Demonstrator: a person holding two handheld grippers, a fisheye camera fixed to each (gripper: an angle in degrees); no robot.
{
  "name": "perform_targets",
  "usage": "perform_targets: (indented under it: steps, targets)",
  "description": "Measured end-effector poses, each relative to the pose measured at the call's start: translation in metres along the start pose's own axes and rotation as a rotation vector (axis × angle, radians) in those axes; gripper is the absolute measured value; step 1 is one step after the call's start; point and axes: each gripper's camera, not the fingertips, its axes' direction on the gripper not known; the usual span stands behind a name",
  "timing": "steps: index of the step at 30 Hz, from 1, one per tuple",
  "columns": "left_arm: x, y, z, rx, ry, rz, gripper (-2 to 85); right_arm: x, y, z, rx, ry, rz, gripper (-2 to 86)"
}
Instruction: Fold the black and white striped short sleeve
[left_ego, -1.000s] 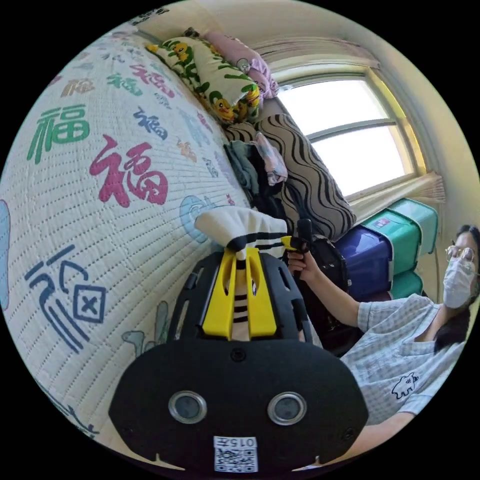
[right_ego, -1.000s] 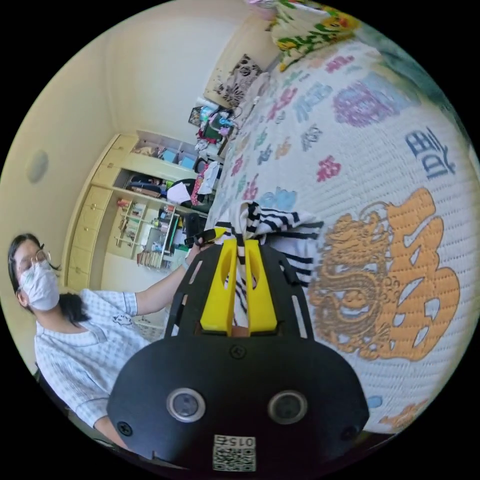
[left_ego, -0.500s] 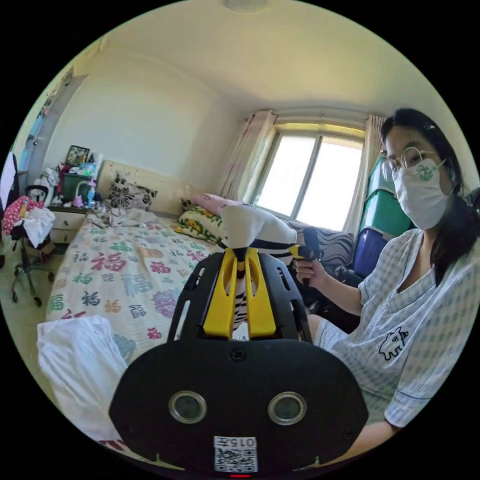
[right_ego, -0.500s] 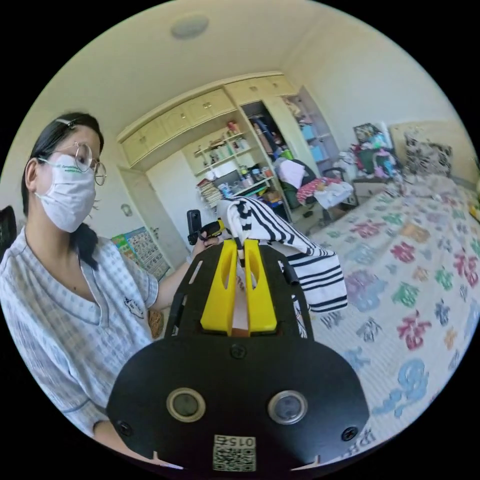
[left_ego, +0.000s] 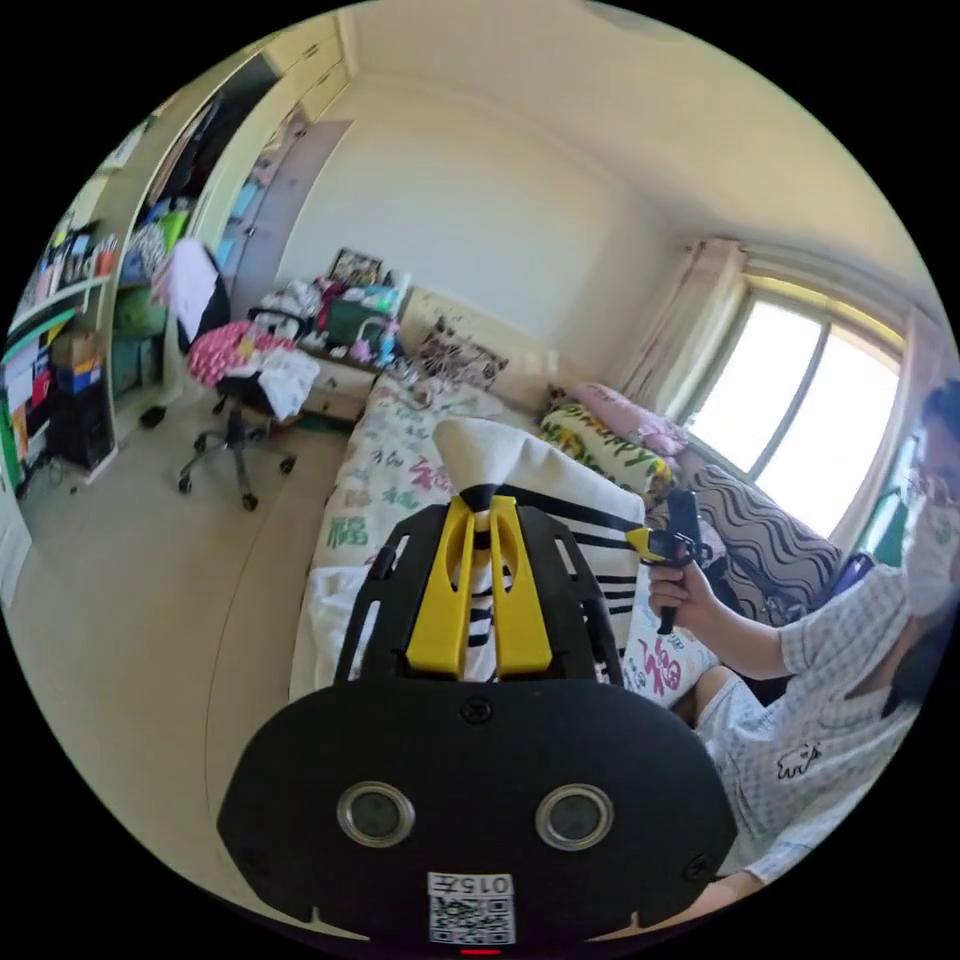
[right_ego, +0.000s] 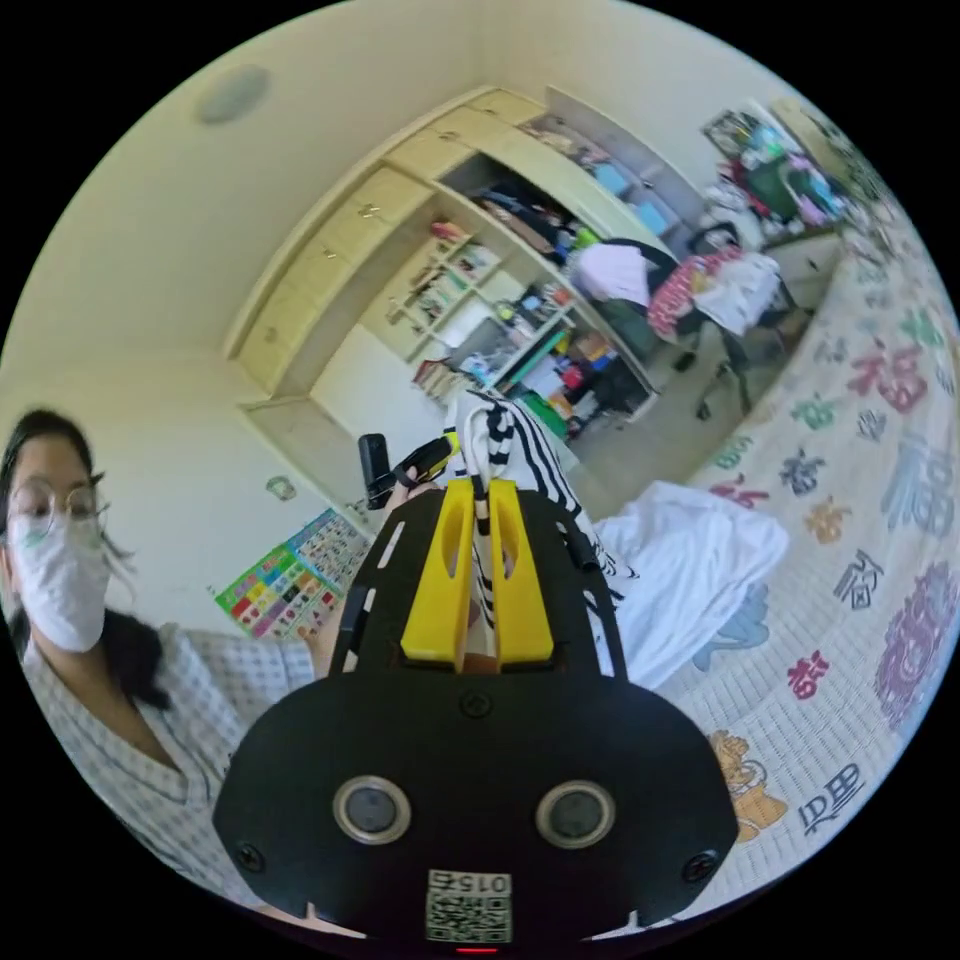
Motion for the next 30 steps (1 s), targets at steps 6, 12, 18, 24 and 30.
perform_targets:
  steps: [6, 12, 18, 24, 30]
  targets:
    - [-0.091, 0.037, 0.150, -0.160, -0.109, -0.367, 0.7, 0.166, -0.015, 0.059, -0.102, 0.135, 0.515, 3.1]
    - [-0.066, 0.039, 0.191, -0.158, -0.412, -0.238, 4.1, 0.199, -0.042, 0.043, -0.069, 0.270, 0.516, 4.5]
    - [-0.020, 0.072, 0.189, -0.061, -0.628, -0.215, 2.4, 0.182, -0.032, 0.005, -0.088, 0.196, 0.445, 3.4]
    - [0.115, 0.154, 0.186, 0.061, -0.191, -0.040, 1.2, 0.114, 0.055, -0.113, -0.115, 0.362, 0.237, 2.6]
    - [0.284, 0.213, 0.268, -0.152, -0.136, 0.302, 0.4, 0.030, 0.168, -0.314, 0.001, 0.806, 0.375, 2.8]
